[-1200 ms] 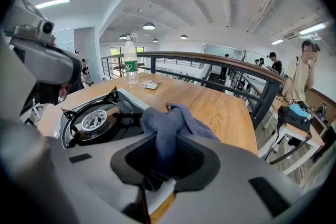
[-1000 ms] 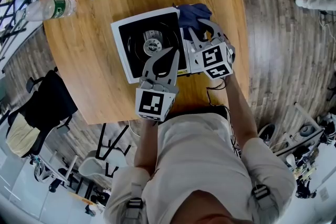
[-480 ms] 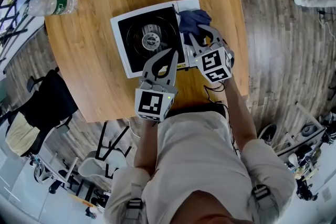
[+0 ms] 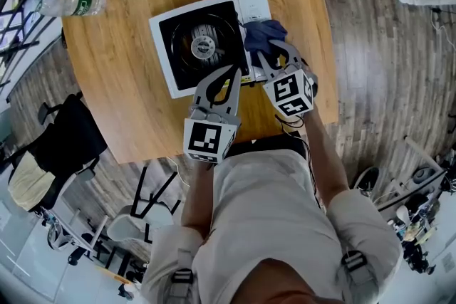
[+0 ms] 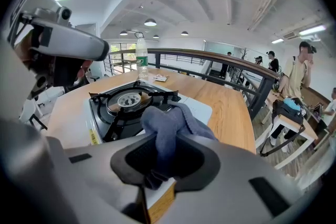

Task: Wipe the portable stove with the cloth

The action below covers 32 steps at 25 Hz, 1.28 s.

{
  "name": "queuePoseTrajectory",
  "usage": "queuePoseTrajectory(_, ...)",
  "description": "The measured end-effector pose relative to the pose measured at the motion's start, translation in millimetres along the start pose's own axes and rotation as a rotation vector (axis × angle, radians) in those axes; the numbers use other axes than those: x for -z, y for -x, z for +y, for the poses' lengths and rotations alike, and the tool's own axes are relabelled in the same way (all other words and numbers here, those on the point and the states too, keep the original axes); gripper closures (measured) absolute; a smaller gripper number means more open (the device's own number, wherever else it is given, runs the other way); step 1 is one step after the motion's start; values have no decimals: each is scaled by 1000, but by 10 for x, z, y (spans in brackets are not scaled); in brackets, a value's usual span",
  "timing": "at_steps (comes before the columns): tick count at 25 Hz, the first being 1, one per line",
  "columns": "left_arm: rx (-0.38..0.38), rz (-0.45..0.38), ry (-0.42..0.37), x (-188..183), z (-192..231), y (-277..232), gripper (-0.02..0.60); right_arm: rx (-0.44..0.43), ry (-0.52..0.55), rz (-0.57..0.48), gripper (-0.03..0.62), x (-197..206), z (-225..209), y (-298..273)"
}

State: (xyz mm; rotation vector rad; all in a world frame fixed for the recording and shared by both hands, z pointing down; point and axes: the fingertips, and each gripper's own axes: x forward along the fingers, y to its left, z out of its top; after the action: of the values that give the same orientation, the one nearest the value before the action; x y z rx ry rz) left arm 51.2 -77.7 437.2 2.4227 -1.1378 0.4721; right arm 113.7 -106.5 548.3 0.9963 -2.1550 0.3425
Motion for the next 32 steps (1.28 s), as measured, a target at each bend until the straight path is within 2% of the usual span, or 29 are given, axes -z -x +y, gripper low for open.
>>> queuePoseTrajectory(19, 11, -11, -29, 165, -228, 435, 566, 41, 34, 53, 499, 382, 444, 372)
queuePoseTrajectory(32, -35, -5, -12, 366, -62, 811, 566, 39, 90, 74, 499, 413, 750, 441)
